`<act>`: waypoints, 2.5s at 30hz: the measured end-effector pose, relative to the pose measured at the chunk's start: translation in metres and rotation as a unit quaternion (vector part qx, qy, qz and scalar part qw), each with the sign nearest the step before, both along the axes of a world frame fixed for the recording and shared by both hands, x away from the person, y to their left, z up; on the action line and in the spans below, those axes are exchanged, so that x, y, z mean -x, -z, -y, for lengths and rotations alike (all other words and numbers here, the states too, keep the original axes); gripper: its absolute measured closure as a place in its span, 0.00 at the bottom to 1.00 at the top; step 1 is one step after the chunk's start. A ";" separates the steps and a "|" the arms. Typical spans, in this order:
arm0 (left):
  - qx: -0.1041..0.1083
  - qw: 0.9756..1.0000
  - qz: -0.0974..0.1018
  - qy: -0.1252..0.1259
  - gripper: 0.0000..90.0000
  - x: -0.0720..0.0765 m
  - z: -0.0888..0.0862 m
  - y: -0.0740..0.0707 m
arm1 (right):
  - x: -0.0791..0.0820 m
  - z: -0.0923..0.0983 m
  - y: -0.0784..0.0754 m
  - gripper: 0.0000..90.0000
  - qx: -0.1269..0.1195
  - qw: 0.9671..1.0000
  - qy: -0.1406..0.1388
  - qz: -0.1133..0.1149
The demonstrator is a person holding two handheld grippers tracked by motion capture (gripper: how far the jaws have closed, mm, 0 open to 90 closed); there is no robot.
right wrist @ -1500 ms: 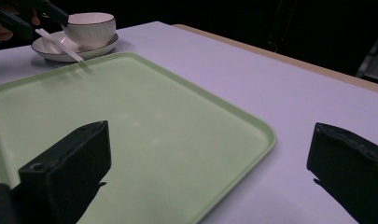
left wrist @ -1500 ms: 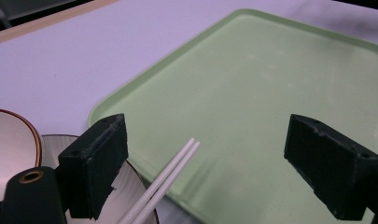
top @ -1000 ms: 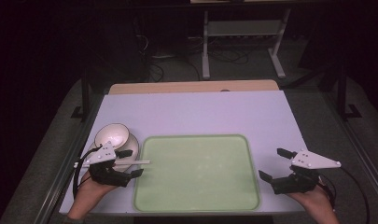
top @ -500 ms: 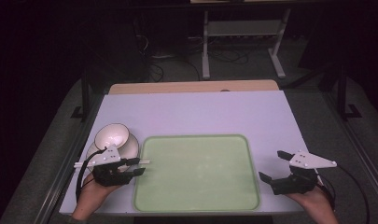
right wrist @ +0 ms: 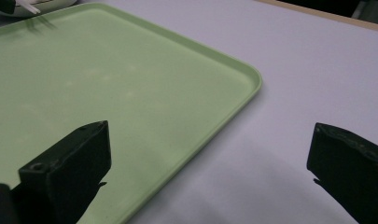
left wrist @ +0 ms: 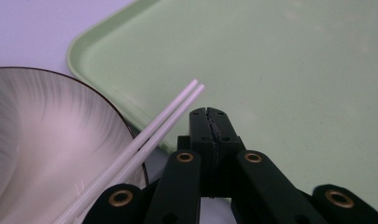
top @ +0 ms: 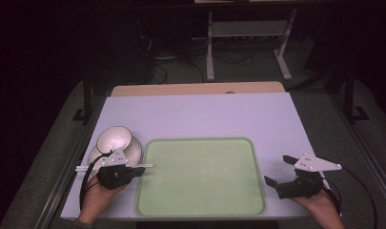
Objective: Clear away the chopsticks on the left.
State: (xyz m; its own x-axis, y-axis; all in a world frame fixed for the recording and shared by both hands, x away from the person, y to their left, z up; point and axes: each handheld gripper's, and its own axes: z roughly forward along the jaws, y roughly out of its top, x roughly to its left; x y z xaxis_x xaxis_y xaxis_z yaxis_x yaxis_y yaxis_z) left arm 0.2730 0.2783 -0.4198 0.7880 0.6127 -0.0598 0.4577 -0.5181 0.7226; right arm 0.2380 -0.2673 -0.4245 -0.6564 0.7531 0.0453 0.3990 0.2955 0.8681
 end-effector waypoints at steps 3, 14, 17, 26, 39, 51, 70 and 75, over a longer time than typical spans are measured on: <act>-0.008 1.000 -0.008 -0.002 1.00 -0.002 0.001 0.003 | 0.000 0.000 0.000 0.00 0.001 1.000 0.001 0.001; -0.013 1.000 -0.009 -0.009 1.00 -0.010 0.004 0.006 | -0.001 -0.002 0.002 0.00 0.005 1.000 -0.003 -0.008; -0.013 1.000 -0.009 -0.011 1.00 -0.013 0.005 0.006 | -0.001 -0.002 0.002 0.00 0.004 1.000 -0.003 -0.008; -0.018 1.000 -0.010 -0.015 1.00 -0.018 0.010 0.006 | -0.001 -0.001 0.002 0.00 0.004 1.000 -0.001 -0.006; -0.021 0.999 -0.008 -0.024 1.00 -0.027 0.020 0.006 | -0.001 0.000 0.001 0.00 0.004 1.000 0.000 -0.003; -0.028 0.999 -0.004 -0.042 1.00 -0.037 0.032 0.006 | -0.002 0.001 0.002 0.00 0.003 1.000 0.001 -0.005; -0.037 0.997 0.001 -0.064 1.00 -0.050 0.038 0.005 | -0.002 0.001 0.001 0.00 0.003 1.000 0.000 -0.005; -0.023 0.998 -0.005 -0.055 1.00 -0.034 0.034 0.001 | -0.001 0.001 0.001 0.00 0.002 1.000 0.002 -0.002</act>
